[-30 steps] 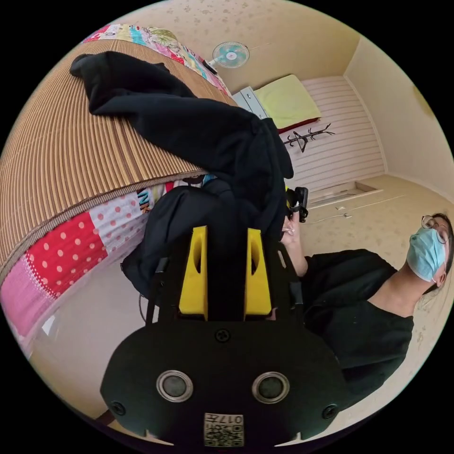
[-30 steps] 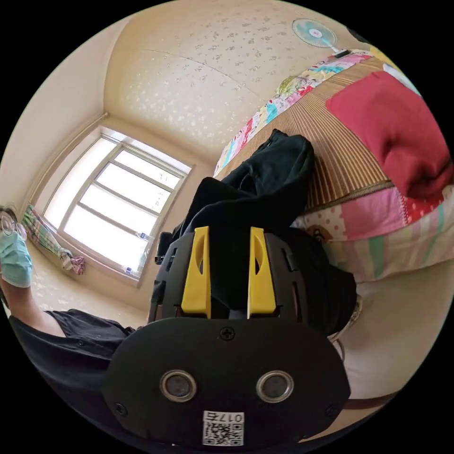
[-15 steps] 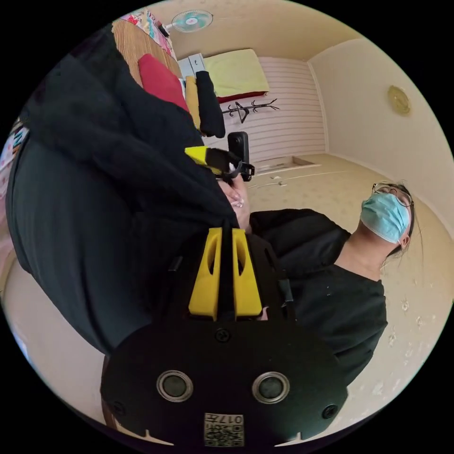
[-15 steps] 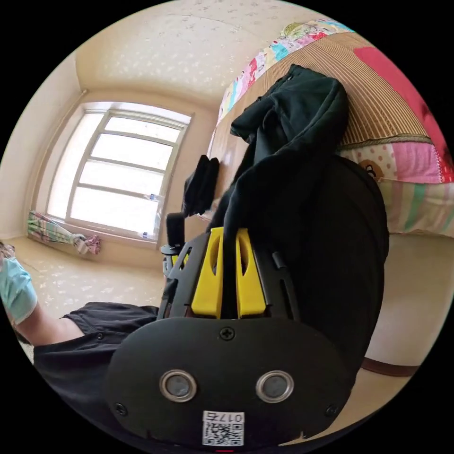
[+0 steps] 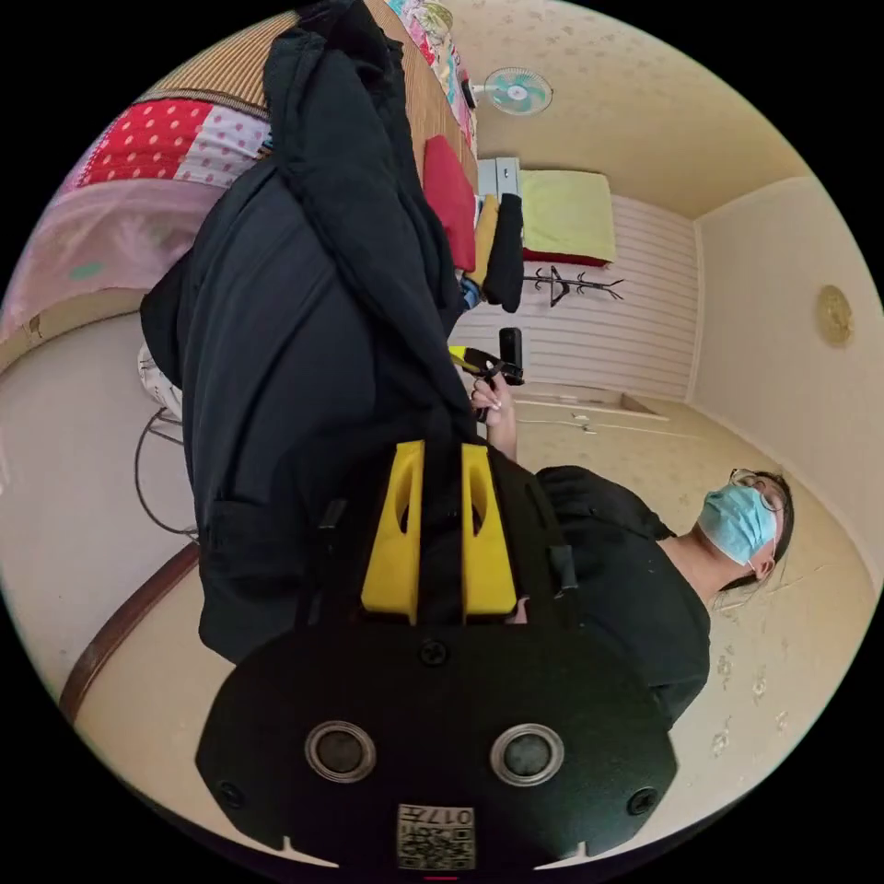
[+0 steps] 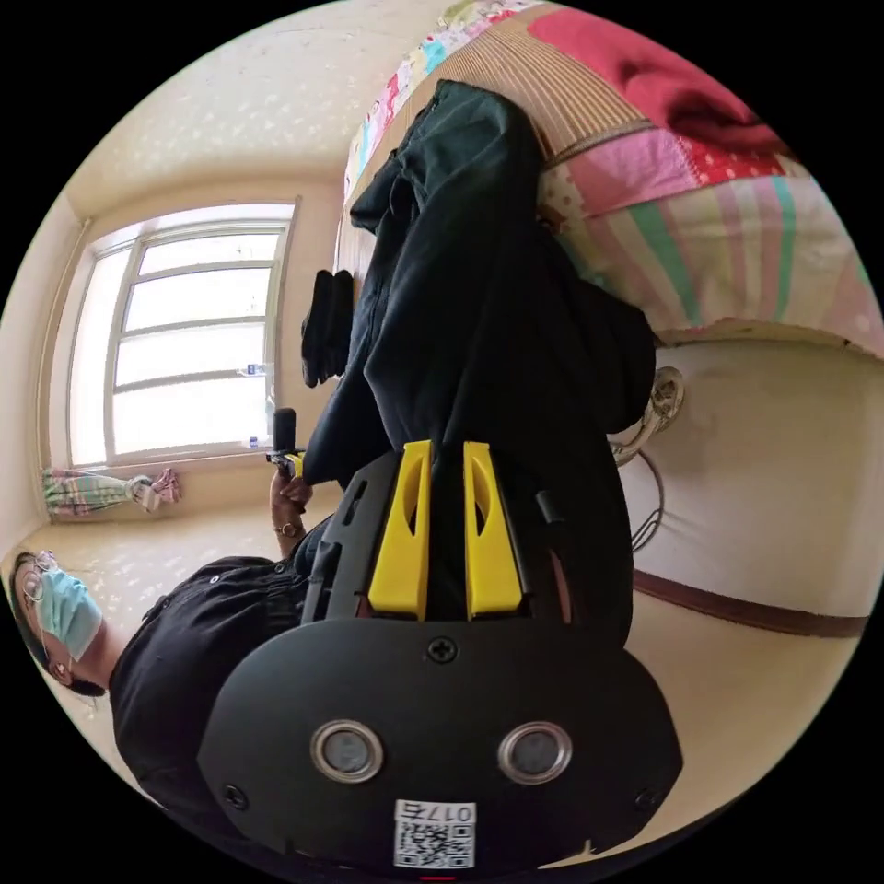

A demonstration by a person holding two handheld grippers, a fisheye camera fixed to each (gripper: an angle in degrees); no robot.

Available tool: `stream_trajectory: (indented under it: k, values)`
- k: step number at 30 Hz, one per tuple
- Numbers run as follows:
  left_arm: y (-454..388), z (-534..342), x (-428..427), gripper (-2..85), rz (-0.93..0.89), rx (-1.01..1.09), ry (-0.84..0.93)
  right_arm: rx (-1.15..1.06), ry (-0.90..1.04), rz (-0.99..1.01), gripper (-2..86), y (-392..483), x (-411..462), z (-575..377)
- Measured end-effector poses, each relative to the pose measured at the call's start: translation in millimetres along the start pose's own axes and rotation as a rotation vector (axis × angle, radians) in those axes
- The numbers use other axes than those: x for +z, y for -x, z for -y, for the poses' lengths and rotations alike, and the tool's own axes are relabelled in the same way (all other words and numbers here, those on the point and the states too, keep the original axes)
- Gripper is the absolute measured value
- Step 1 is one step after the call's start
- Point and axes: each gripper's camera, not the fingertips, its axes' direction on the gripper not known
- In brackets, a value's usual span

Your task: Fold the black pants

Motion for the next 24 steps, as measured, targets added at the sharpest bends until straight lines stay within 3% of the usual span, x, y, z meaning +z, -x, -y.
stream_trajectory:
  k: [4, 6, 11, 14, 16, 24]
  values:
    - [-14, -7, -33, 8.8, 0.021, 0.016, -0.116, -0.218, -0.243, -0.232, 9.2, 85, -12, -17]
    - [-42, 3, -28, 13.5, 0.054, 0.079, -0.107, -0.318, -0.267, -0.290, 9.9, 116, -1, -20]
    - [-73, 37, 43, 16.3, 0.210, 0.138, 0.121, -0.508, -0.072, -0.151, 12.3, 155, 61, -9]
    - [-69, 50, 78, 11.1, 0.303, 0.144, 0.244, -0.493, 0.023, -0.127, 13.1, 157, 102, -4]
    - [-64, 58, 78, 7.0, 0.220, 0.142, 0.246, -0.471, 0.047, -0.110, 13.3, 154, 118, -5]
    - [-48, 57, 4, 5.2, -0.656, 0.293, -0.014, -0.401, -0.011, 0.132, 15.1, 125, 72, 4]
